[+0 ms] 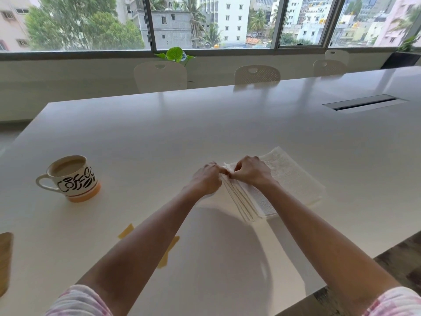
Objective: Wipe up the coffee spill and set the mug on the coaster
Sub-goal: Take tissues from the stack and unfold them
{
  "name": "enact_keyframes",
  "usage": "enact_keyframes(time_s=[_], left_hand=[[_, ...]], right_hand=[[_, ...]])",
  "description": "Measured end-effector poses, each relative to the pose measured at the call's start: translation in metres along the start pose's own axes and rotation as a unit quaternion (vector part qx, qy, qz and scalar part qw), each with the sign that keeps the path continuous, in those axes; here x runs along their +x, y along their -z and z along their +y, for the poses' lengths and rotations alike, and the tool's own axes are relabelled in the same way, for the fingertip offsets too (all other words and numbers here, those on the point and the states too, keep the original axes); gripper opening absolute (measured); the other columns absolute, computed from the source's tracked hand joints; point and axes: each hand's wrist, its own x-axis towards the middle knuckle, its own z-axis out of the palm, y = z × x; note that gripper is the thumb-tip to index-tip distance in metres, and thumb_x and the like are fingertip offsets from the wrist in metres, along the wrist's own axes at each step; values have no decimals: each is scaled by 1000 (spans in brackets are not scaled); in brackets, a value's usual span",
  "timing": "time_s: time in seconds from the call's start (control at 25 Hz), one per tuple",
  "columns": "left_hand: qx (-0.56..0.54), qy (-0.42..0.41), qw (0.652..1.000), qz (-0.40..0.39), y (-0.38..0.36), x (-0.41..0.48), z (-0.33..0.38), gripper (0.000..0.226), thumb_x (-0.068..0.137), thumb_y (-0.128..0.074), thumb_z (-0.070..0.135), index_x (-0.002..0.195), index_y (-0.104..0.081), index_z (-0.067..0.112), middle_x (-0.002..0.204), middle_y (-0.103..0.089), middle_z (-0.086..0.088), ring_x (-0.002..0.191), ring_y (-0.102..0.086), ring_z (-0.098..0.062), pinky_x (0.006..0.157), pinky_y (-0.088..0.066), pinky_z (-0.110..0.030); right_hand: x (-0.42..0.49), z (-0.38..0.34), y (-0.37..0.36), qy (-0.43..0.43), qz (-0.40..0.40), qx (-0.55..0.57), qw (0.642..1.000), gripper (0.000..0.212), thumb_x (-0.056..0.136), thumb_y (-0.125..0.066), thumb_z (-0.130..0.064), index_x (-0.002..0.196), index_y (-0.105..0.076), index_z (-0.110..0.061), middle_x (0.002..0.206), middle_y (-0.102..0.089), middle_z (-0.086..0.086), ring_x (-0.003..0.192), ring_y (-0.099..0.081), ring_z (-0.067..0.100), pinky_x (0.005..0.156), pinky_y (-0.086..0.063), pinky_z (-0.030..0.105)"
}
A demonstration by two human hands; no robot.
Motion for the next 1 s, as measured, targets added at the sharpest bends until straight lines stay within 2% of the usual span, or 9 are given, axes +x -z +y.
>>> enact_keyframes(time_s=[0.2, 0.28, 0.4, 0.52, 0.64, 0.72, 0.8, 0.92, 1.0], left_hand=[[3, -3, 1000, -4, 1, -2, 1, 56, 88, -39, -1, 125, -66, 31, 129, -55, -8, 121, -55, -27, 101, -44, -38], [6, -2, 1000, -4, 2, -3, 2, 54, 87, -40, 0, 124, -66, 29, 130, -55, -8, 120, -55, -27, 100, -45, -38], [5, 5, 1000, 3, 5, -7, 6, 46, 89, -42, 5, 125, -65, 21, 133, -54, -9, 120, -55, -28, 98, -45, -37], [0, 14, 999, 51, 10, -11, 7, 39, 92, -47, 16, 129, -59, 16, 136, -55, -9, 119, -57, -30, 95, -48, -40], [6, -25, 992, 123, 23, -12, 12, 50, 91, -60, 22, 140, -47, 19, 141, -52, -7, 123, -55, -30, 95, -49, -44], [57, -85, 987, 127, 32, -12, 17, 62, 89, -66, 23, 146, -41, 24, 150, -44, -4, 133, -45, -27, 101, -43, -44], [117, -140, 975, 131, 41, -12, 21, 55, 88, -67, 23, 140, -50, 25, 153, -41, -1, 139, -38, -24, 109, -35, -42], [143, -188, 956, 173, 53, -15, 18, 25, 91, -62, 22, 114, -71, 23, 128, -65, 2, 125, -53, -21, 106, -35, -33], [142, -191, 951, 198, 63, -20, 12, 18, 92, -60, 24, 103, -74, 23, 102, -74, 4, 106, -64, -19, 97, -40, -29]], right_hand=[[-4, 0, 3, -17, 6, 11, 1000, 18, 65, -59, -18, 49, -57, -9, 47, -46, 2, 53, -49, 25, 49, -34, 25], [-3, 1, 2, -21, 11, 12, 1000, 15, 62, -58, -15, 50, -58, -6, 48, -47, 3, 53, -50, 26, 49, -34, 25], [0, 2, 3, -29, 18, 35, 999, 19, 62, -61, -18, 60, -67, 0, 50, -55, 5, 58, -65, 32, 51, -43, 27], [-1, 3, 9, -30, 23, 48, 998, 23, 63, -63, -25, 63, -70, -3, 58, -68, 11, 60, -69, 29, 58, -57, 36], [-6, -3, 19, -18, 29, 22, 999, 24, 65, -65, -30, 67, -72, -6, 69, -72, 11, 63, -67, 26, 61, -56, 36], [-10, -9, 28, -1, 27, 12, 1000, 25, 67, -66, -34, 70, -73, -10, 70, -71, 8, 65, -66, 24, 61, -54, 34], [-15, -17, 38, 25, 23, 25, 999, 32, 64, -67, -42, 68, -72, -11, 65, -68, 8, 62, -62, 22, 55, -47, 28], [-25, -31, 51, 73, 35, 46, 996, 44, 60, -61, -53, 69, -73, -12, 64, -69, 6, 59, -59, 19, 55, -43, 28], [-30, -38, 55, 92, 46, 52, 993, 30, 68, -64, -43, 78, -74, -17, 76, -73, -1, 70, -64, 18, 63, -51, 29]])
